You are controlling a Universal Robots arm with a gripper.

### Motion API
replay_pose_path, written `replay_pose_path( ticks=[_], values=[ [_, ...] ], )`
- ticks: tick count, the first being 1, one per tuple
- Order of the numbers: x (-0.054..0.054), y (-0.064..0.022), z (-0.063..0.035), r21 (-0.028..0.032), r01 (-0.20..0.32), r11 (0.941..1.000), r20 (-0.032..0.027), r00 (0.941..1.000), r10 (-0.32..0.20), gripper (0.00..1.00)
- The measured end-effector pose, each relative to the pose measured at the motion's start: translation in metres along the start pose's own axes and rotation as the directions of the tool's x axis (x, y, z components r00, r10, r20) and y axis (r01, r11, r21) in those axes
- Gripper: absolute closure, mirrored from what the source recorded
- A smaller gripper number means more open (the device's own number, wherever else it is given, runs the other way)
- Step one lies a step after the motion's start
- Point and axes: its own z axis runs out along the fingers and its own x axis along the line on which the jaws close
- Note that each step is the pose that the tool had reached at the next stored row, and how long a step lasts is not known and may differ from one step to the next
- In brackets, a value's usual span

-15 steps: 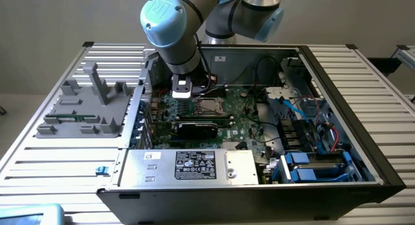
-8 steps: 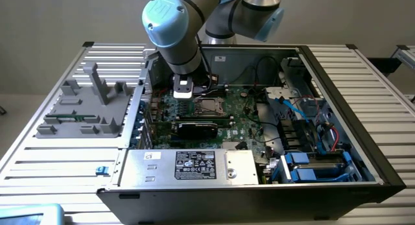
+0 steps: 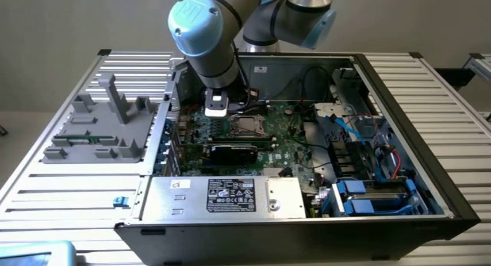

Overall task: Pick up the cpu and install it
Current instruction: 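Install the first cpu locking lever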

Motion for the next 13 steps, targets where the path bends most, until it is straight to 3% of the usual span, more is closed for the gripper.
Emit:
replay_pose_path(
  ticks=[13],
  values=[
    [0.0014,0.0022,0.0029,-0.0042,-0.024,0.9997,-0.0077,0.9997,0.024,0.89]
  ],
)
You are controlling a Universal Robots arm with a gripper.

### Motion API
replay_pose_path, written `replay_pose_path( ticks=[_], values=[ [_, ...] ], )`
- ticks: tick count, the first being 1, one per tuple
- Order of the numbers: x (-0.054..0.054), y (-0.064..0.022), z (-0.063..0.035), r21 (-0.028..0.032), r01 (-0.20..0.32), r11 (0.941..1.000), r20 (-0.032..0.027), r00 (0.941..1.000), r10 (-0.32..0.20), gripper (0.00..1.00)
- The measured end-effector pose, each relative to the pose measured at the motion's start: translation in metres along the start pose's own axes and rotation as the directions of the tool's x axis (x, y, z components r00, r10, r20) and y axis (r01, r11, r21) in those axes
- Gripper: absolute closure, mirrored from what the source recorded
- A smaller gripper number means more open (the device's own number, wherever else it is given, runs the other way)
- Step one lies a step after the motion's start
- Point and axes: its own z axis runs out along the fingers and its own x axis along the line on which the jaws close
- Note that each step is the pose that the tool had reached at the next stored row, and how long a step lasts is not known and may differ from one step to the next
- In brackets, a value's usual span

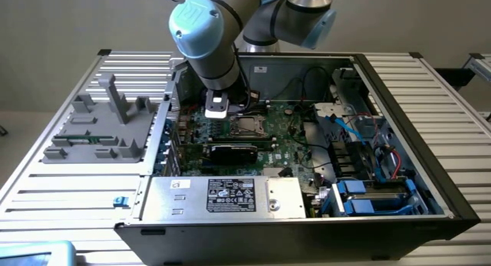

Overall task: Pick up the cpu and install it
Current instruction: 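Install the first cpu locking lever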

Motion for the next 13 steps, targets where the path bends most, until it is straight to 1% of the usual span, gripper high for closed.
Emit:
replay_pose_path(
  ticks=[3,7,10,13],
  values=[
    [0.0000,0.0001,0.0003,-0.0009,-0.003,1.0000,0.0012,1.0000,0.003,0.89],
    [-0.0001,0.0001,0.0002,-0.0023,-0.006,1.0000,0.0058,1.0000,0.006,0.89],
    [-0.0030,-0.0003,-0.0027,-0.0034,-0.007,1.0000,0.0088,0.9999,0.007,0.89],
    [-0.0074,-0.0008,-0.0065,-0.0033,-0.007,1.0000,0.0094,0.9999,0.007,0.89]
  ],
)
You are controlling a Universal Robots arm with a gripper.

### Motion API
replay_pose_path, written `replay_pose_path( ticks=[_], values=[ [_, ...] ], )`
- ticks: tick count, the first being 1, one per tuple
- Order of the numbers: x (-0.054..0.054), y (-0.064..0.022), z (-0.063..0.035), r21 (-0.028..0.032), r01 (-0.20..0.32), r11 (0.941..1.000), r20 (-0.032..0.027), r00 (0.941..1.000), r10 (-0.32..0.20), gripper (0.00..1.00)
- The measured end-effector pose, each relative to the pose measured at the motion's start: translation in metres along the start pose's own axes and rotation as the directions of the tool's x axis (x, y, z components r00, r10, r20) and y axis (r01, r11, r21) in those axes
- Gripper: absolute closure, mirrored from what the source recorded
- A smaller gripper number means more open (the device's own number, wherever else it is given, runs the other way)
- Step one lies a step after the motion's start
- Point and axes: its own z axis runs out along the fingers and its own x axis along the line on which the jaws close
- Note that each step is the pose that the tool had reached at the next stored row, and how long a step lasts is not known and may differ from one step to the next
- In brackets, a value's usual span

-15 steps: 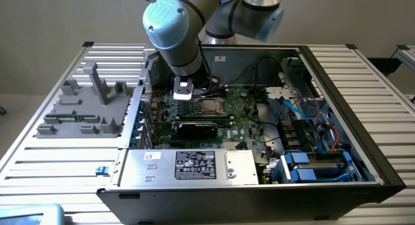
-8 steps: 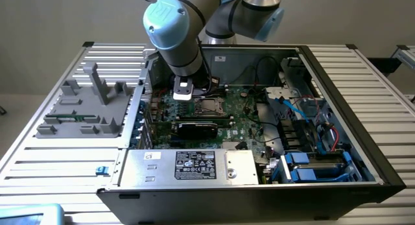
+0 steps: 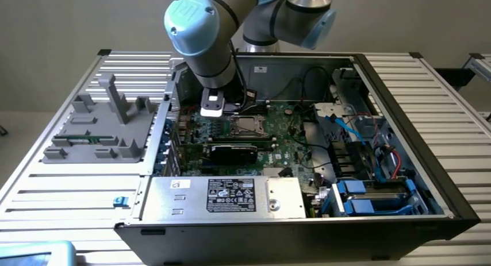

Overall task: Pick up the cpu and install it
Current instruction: 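Install the first cpu locking lever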

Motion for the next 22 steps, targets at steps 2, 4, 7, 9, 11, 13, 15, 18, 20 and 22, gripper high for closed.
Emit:
replay_pose_path(
  ticks=[2,4,7,9,11,13,15,18,20,22],
  values=[
    [-0.0017,-0.0002,-0.0011,0.0001,0.000,1.0000,0.0000,1.0000,0.000,0.89],
    [-0.0028,-0.0010,-0.0011,0.0002,0.000,1.0000,0.0000,1.0000,0.000,0.89],
    [-0.0038,-0.0024,-0.0006,0.0001,0.000,1.0000,-0.0001,1.0000,0.000,0.89],
    [-0.0038,-0.0024,-0.0006,0.0001,0.000,1.0000,0.0001,1.0000,0.000,0.89],
    [-0.0039,-0.0024,-0.0006,0.0000,0.000,1.0000,0.0000,1.0000,0.000,0.89],
    [-0.0039,-0.0025,-0.0006,0.0007,-0.001,1.0000,-0.0002,1.0000,0.001,0.89],
    [-0.0040,-0.0024,-0.0007,0.0021,-0.003,1.0000,-0.0004,1.0000,0.003,0.89],
    [-0.0038,-0.0021,-0.0007,0.0028,-0.008,1.0000,-0.0028,1.0000,0.008,0.89],
    [-0.0038,-0.0020,-0.0008,0.0033,-0.013,0.9999,-0.0048,0.9999,0.013,0.89],
    [-0.0038,-0.0020,-0.0008,0.0047,-0.017,0.9998,-0.0064,0.9998,0.017,0.89]
  ],
)
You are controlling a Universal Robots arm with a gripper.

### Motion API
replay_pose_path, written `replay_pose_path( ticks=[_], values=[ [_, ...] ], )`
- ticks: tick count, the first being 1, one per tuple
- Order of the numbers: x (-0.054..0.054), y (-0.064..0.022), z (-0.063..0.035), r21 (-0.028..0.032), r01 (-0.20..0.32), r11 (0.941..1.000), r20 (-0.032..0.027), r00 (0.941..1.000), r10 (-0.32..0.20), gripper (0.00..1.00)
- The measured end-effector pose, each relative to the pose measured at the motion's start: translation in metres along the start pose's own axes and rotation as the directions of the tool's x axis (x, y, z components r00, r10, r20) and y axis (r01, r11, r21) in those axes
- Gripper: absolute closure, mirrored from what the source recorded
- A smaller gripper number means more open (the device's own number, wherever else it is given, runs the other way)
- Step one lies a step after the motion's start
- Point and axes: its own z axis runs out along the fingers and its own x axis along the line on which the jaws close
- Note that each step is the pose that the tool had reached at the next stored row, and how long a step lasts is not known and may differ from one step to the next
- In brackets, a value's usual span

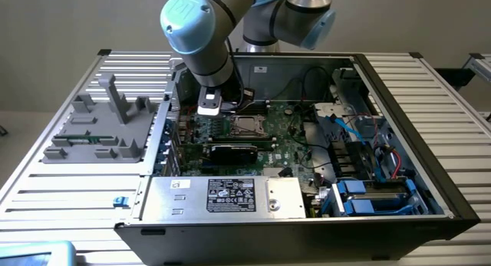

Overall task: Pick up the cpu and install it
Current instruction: 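Install the first cpu locking lever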

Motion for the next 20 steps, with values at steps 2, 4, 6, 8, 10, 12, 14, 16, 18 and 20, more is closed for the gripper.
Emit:
replay_pose_path(
  ticks=[2,4,6,8,10,12,14,16,18,20],
  values=[
    [0.0000,0.0000,0.0000,0.0014,-0.004,1.0000,-0.0020,1.0000,0.004,0.89],
    [0.0000,0.0000,0.0000,0.0024,-0.010,1.0000,-0.0047,0.9999,0.010,0.89],
    [0.0000,0.0000,0.0000,0.0019,-0.015,0.9999,-0.0073,0.9999,0.015,0.89],
    [0.0000,0.0000,0.0000,0.0021,-0.020,0.9998,-0.0092,0.9998,0.020,0.89],
    [0.0000,0.0002,0.0001,0.0017,-0.024,0.9997,-0.0110,0.9997,0.024,0.89],
    [-0.0001,0.0004,0.0008,0.0017,-0.026,0.9997,-0.0123,0.9996,0.026,0.89],
    [0.0000,0.0006,0.0013,0.0011,-0.028,0.9996,-0.0134,0.9995,0.028,0.89],
    [0.0003,0.0007,0.0018,0.0008,-0.030,0.9995,-0.0142,0.9994,0.030,0.89],
    [0.0008,0.0007,0.0021,0.0008,-0.031,0.9995,-0.0148,0.9994,0.031,0.89],
    [0.0015,0.0007,0.0026,0.0008,-0.033,0.9995,-0.0155,0.9994,0.033,0.89]
  ],
)
